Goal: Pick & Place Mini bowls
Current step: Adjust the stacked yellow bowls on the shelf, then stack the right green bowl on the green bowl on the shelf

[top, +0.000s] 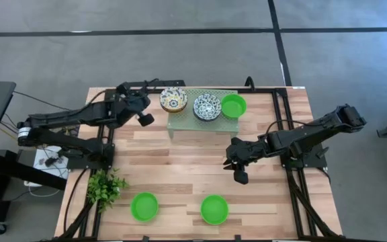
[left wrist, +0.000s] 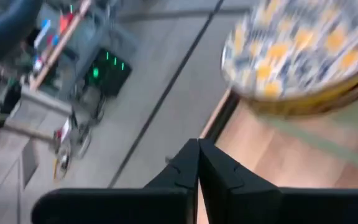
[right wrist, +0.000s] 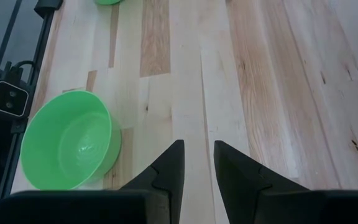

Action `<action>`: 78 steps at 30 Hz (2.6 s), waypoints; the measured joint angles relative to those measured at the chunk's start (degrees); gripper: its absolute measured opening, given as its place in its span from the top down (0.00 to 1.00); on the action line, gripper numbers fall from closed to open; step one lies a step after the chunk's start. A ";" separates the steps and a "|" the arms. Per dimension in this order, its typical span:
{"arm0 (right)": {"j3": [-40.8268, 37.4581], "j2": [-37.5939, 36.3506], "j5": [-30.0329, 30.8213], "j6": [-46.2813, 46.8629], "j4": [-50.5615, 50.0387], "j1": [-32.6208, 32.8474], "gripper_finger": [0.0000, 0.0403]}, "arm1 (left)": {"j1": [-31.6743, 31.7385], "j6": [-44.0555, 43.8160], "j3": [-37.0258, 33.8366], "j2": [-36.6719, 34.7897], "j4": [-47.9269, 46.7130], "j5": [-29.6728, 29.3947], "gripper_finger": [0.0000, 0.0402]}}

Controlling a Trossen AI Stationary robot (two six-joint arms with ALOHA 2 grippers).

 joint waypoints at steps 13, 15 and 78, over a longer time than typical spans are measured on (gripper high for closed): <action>0.00 -0.01 0.00 0.00 0.50 0.00 0.79 | 9.52 4.54 -8.97 8.74 16.55 6.76 0.99; 0.01 -0.01 0.00 -0.02 0.53 0.00 0.79 | 10.06 6.76 -8.97 9.88 18.36 8.34 0.99; 7.52 19.61 -4.48 15.61 7.81 7.80 0.58 | -17.31 -17.43 -8.96 4.34 19.41 22.62 0.72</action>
